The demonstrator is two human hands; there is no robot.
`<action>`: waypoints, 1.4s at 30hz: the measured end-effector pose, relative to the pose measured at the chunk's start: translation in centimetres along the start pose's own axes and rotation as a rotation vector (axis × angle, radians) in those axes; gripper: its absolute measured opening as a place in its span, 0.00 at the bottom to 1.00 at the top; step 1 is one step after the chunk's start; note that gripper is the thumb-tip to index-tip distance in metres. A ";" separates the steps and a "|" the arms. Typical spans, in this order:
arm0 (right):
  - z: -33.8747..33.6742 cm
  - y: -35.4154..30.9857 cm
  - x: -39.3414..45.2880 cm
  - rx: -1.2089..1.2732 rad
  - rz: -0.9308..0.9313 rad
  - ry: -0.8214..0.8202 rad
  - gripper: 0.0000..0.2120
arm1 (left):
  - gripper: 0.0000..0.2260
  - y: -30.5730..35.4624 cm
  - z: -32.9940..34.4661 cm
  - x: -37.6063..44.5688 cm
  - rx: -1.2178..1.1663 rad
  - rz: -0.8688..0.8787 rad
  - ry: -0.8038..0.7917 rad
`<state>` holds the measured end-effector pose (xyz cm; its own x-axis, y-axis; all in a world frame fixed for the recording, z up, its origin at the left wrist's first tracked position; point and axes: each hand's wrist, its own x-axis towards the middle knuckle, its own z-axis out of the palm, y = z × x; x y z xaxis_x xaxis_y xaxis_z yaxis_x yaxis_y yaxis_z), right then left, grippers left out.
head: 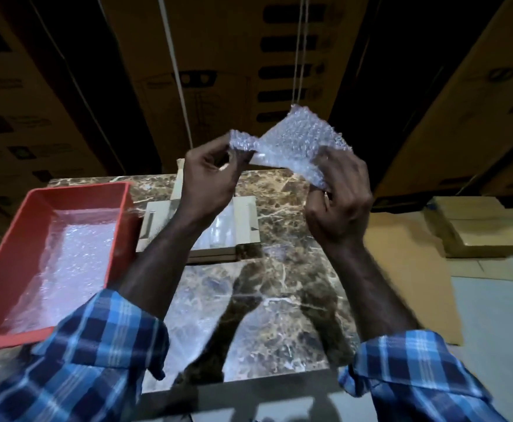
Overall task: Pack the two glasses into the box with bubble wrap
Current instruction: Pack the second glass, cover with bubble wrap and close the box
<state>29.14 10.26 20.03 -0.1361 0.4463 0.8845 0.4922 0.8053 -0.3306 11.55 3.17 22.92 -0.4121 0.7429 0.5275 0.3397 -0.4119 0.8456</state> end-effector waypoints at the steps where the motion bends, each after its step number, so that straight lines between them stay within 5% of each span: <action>1: -0.9 0.5 -1.0 -0.022 -0.016 -0.009 0.19 | 0.06 -0.4 0.4 -0.7 0.009 -0.001 -0.032; 9: -5.2 1.9 -14.6 -0.233 0.128 -0.382 0.11 | 0.11 -8.8 0.3 -12.0 0.197 -0.280 -0.249; 18: -7.0 0.2 -26.9 -0.108 0.292 -0.788 0.07 | 0.08 -14.5 -3.3 -23.7 0.412 -0.522 -0.493; 22: -6.8 -0.7 -28.2 -0.072 0.454 -1.020 0.10 | 0.16 -13.3 -4.4 -25.1 0.469 -0.464 -0.558; 25: -6.3 -0.8 -26.8 0.013 0.730 -1.105 0.05 | 0.21 -13.4 -5.1 -24.9 0.448 -0.580 -0.546; 28: -5.8 -0.2 -25.7 0.171 1.050 -0.947 0.14 | 0.13 -13.9 -4.8 -23.9 0.421 -0.575 -0.513; 32: -4.8 0.8 -23.7 0.440 1.523 -0.617 0.04 | 0.11 -14.1 -2.8 -21.3 0.358 -0.642 -0.405; 38: -2.2 3.2 -23.1 0.429 1.589 -0.528 0.01 | 0.07 -15.1 -0.1 -17.4 0.193 -0.812 -0.347; 42: -0.6 4.5 -22.2 0.302 1.564 -0.526 0.20 | 0.06 -17.0 0.5 -16.9 0.251 -0.786 -0.346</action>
<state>34.92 3.68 -0.89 0.0074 0.8586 -0.5125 0.2603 -0.4965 -0.8281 13.14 -2.13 -0.43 -0.3398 0.8961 -0.2854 0.2587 0.3808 0.8877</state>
